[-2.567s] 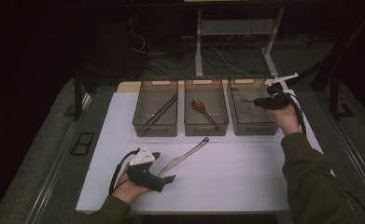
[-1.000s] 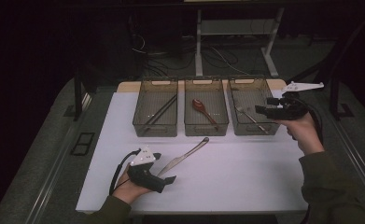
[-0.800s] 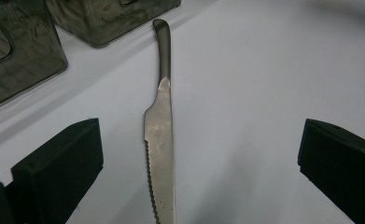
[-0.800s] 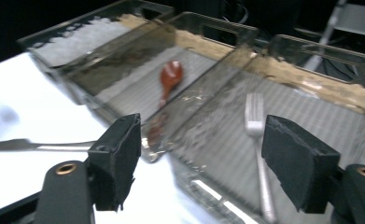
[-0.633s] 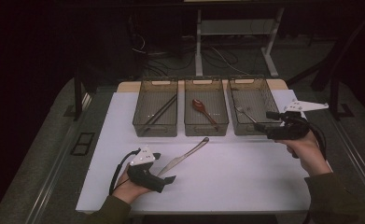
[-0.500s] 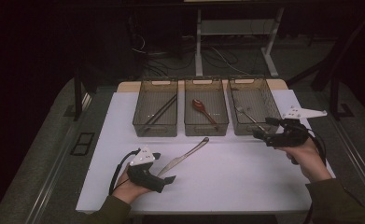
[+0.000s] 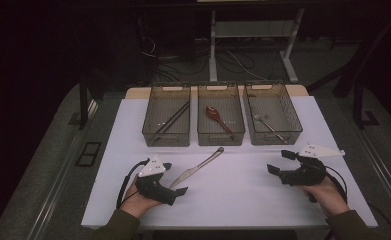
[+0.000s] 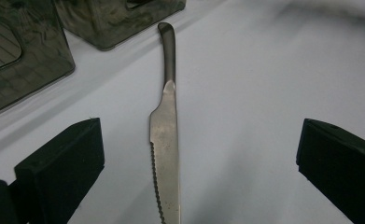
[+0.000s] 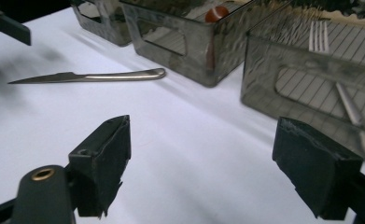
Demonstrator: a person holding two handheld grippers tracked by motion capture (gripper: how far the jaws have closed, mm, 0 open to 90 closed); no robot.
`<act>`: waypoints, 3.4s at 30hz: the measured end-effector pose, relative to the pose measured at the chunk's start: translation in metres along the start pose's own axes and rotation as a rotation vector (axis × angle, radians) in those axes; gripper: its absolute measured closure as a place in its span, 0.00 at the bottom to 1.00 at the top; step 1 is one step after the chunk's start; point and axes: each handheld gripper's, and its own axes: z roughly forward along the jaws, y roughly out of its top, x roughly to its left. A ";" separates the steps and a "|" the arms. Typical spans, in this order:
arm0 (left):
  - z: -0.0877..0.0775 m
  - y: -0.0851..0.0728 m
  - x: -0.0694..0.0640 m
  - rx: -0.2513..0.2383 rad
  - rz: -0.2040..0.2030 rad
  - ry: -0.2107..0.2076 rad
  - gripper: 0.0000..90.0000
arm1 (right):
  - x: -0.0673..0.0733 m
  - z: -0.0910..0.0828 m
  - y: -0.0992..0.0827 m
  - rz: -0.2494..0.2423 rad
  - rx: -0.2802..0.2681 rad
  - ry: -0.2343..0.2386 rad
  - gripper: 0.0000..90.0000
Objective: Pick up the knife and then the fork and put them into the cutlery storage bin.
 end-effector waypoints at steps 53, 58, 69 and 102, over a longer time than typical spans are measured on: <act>0.125 0.067 0.032 0.195 0.026 0.036 0.99 | 0.012 -0.005 -0.024 -0.016 0.020 -0.015 0.20; 0.124 0.066 0.032 0.197 0.019 -0.002 0.99 | 0.012 -0.005 -0.024 -0.016 0.020 -0.015 0.20; 0.128 0.067 0.019 0.201 0.061 -0.114 0.99 | 0.012 -0.006 -0.023 -0.014 0.016 -0.015 0.20; 0.099 0.050 0.038 0.221 0.200 -0.236 0.83 | 0.012 -0.005 -0.023 -0.027 0.019 -0.007 0.20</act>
